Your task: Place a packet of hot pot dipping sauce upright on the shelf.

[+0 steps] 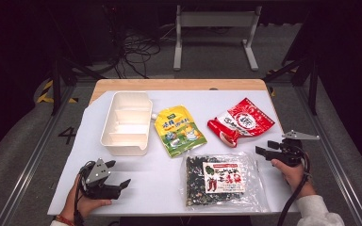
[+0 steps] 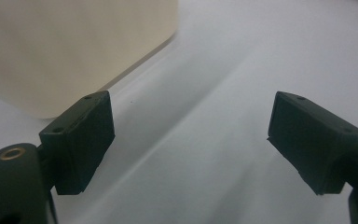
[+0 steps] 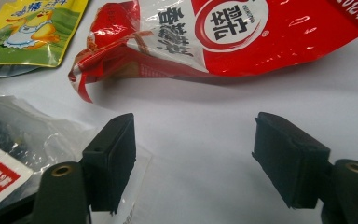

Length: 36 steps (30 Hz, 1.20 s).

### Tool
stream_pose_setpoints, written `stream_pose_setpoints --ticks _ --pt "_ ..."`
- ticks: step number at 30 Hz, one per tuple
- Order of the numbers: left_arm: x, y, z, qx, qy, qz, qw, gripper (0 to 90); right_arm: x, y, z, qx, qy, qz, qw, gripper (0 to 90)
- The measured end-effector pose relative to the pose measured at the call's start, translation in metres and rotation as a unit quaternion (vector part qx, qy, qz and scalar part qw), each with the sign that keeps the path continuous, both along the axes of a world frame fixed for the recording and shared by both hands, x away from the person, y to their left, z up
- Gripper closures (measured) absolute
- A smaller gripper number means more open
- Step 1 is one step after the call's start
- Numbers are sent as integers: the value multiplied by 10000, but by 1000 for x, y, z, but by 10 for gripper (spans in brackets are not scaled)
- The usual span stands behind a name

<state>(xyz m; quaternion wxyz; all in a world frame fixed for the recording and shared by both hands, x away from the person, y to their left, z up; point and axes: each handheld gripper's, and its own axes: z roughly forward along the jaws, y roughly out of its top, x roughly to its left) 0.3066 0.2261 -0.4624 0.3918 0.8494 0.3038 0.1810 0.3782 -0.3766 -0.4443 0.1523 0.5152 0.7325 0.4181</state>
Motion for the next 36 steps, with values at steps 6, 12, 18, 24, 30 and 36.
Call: stream_pose_setpoints --ticks 6,12,18,24,30,36 --pt "-1 -2 0 74 -32 -52 10000 151 13 14 0 73 75 238 9997 374" --pt "-2 -4 0 54 -27 -99 9999 151 25 26 3 421 246 270 9984 350" --pt "-2 -4 0 67 -21 -103 9999 151 37 28 0 512 497 -185 9973 285" --pt "-1 -5 1 38 -41 -107 9999 151 43 20 1 905 425 -587 9933 250" --pt "0 -10 1 31 1 -181 9998 151 52 18 -8 1222 665 -749 9874 255" --pt "2 -12 0 30 45 -240 9997 151 61 27 -8 1303 700 -523 9876 221"
